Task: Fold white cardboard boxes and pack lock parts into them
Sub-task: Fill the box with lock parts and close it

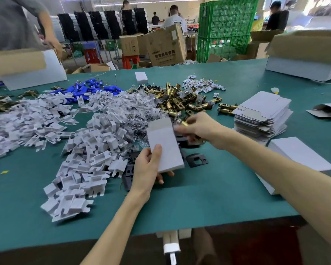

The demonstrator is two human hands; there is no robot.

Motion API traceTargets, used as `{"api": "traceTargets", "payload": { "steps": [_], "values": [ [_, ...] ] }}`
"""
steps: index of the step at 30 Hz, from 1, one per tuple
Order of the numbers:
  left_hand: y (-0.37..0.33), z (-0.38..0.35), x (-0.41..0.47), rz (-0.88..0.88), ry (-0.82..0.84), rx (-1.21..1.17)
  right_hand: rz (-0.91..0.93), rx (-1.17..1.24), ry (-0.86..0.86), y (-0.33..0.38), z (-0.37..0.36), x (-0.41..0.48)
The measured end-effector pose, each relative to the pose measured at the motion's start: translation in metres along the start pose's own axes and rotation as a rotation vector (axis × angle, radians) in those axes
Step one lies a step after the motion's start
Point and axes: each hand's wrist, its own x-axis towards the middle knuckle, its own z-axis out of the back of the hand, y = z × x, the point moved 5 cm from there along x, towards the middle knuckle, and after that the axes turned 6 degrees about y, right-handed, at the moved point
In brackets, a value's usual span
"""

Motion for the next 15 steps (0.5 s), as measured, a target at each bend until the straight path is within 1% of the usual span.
{"api": "traceTargets", "payload": {
  "steps": [1,3,5,8,11,15],
  "values": [
    [-0.002,0.001,-0.001,-0.018,0.001,-0.021,-0.042,-0.043,0.037,-0.006,-0.002,-0.007],
    [-0.005,0.002,-0.002,-0.049,-0.008,-0.079,-0.062,-0.046,0.028,-0.02,0.0,-0.021],
    [-0.007,0.002,-0.004,-0.074,0.004,-0.111,-0.049,-0.024,0.015,-0.028,0.006,-0.036],
    [-0.011,-0.001,-0.006,-0.11,0.059,-0.09,0.007,-0.043,0.008,-0.03,0.014,-0.057],
    [-0.014,-0.001,-0.009,-0.128,0.084,-0.093,0.12,-0.146,-0.142,-0.017,0.026,-0.074],
    [-0.016,-0.003,-0.01,-0.106,0.119,-0.018,0.362,-0.162,-0.339,0.012,0.038,-0.096]
  ]
}}
